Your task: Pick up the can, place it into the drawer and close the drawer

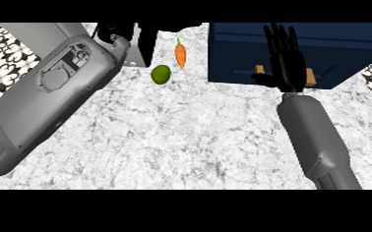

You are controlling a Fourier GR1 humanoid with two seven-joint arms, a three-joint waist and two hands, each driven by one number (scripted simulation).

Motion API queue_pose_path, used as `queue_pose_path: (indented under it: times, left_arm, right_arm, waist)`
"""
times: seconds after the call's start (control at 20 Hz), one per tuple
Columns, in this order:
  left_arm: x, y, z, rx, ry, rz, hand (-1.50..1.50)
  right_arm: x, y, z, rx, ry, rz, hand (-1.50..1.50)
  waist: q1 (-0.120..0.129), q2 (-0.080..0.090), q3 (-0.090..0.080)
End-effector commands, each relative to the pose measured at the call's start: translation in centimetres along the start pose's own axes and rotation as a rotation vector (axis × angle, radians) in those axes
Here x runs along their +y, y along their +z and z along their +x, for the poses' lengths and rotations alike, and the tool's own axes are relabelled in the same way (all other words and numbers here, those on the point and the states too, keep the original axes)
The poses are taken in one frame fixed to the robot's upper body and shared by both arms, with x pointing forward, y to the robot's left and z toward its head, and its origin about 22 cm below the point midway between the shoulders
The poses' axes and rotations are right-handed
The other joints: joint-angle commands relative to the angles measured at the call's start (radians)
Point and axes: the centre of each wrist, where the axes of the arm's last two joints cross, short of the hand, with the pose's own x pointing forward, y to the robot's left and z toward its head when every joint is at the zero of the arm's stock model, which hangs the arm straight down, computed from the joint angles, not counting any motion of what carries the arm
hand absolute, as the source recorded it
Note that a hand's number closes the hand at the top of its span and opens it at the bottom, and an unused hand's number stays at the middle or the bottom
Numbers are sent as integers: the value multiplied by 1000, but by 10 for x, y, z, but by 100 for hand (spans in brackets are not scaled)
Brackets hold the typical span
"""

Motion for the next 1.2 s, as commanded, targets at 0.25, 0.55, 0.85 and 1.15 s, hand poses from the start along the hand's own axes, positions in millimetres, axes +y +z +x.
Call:
queue_pose_path:
  times: [0.25, 0.55, 0.85, 1.15]
  left_arm:
    - [15, 28, -22, 16, 1, -19, -150]
    - [11, 36, -24, -1, 11, -35, -150]
    - [27, 41, -45, -9, -8, -24, -150]
    - [36, 51, -42, 8, -4, -33, -150]
  right_arm:
    - [-13, -52, 0, 34, 27, -33, -150]
    - [-17, -75, 25, 38, 34, -56, -150]
    - [-25, -87, 26, 50, 9, -66, -150]
    - [-35, -94, 15, 36, -43, -40, -150]
  waist:
    - [22, 21, 12]
    - [25, 31, 12]
    - [29, 41, 12]
    - [37, 34, 13]
